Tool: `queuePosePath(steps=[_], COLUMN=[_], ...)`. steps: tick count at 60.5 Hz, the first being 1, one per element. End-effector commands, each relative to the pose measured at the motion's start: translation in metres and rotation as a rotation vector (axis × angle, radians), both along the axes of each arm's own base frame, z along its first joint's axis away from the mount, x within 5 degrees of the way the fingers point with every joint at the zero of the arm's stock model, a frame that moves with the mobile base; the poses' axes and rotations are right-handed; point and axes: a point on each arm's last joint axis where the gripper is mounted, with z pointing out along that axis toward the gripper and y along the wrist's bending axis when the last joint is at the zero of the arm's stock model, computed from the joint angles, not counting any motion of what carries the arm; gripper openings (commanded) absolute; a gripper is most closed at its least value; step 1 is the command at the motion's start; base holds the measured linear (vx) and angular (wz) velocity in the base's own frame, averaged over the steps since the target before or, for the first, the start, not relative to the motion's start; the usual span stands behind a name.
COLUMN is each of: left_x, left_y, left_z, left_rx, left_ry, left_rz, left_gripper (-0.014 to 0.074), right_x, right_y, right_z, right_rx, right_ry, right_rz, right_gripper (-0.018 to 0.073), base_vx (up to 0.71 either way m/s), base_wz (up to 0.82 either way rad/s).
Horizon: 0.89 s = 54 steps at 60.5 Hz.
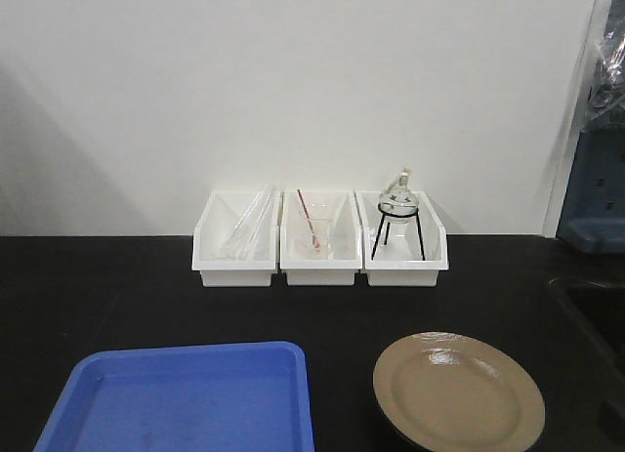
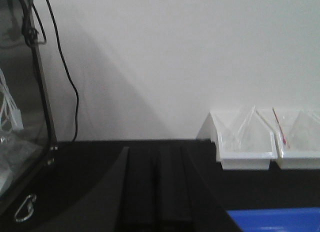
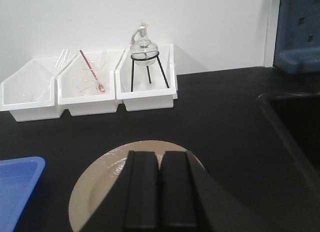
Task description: Place disk in tray to left cabinet
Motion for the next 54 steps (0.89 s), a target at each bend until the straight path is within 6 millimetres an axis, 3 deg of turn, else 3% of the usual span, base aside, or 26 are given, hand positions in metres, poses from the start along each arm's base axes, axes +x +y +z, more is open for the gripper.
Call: queuePosePath(steps=[1,14,21,32,41,54], left_x=[0.007,0.016,0.016,0.016,0.016,0.016], left_y=[0.000,0.001,0.001,0.001,0.001,0.001], left_z=[0.011,0.006,0.006,0.006,0.006,0.006], left_rx=[-0.002,-0.006,-0.006,-0.006,-0.006,-0.006], left_ry=[-0.040,0.003,0.003,0.003,0.003,0.003], left_rz=[-0.005,-0.005,-0.005,-0.005,-0.005,-0.005], left_gripper=[0.0150,0.0368,0.0430,0.0437,0.0437,0.0437], right_x=[0.008,0.017,0.022,0.031,0.057,0.098], right_y=[-0.002,-0.001,-0.002,0.001,0.002,-0.039], right_z=[0.018,0.011,0.009,-0.006,0.005,0.017], right_rx=[0.020,0.009,0.084,0.142,0.156,0.310], right_ry=[-0.096,-0.072,-0.068,0.140,0.296,0.534], right_rz=[-0.023,-0.024,-0.050,-0.043,-0.032,-0.153], right_gripper=[0.0153,0.0416,0.0495,0.0516,0.0516,0.0516], base_vx=[0.00,0.00,0.00,0.00,0.00,0.00], base_wz=[0.00,0.00,0.00,0.00,0.00,0.00])
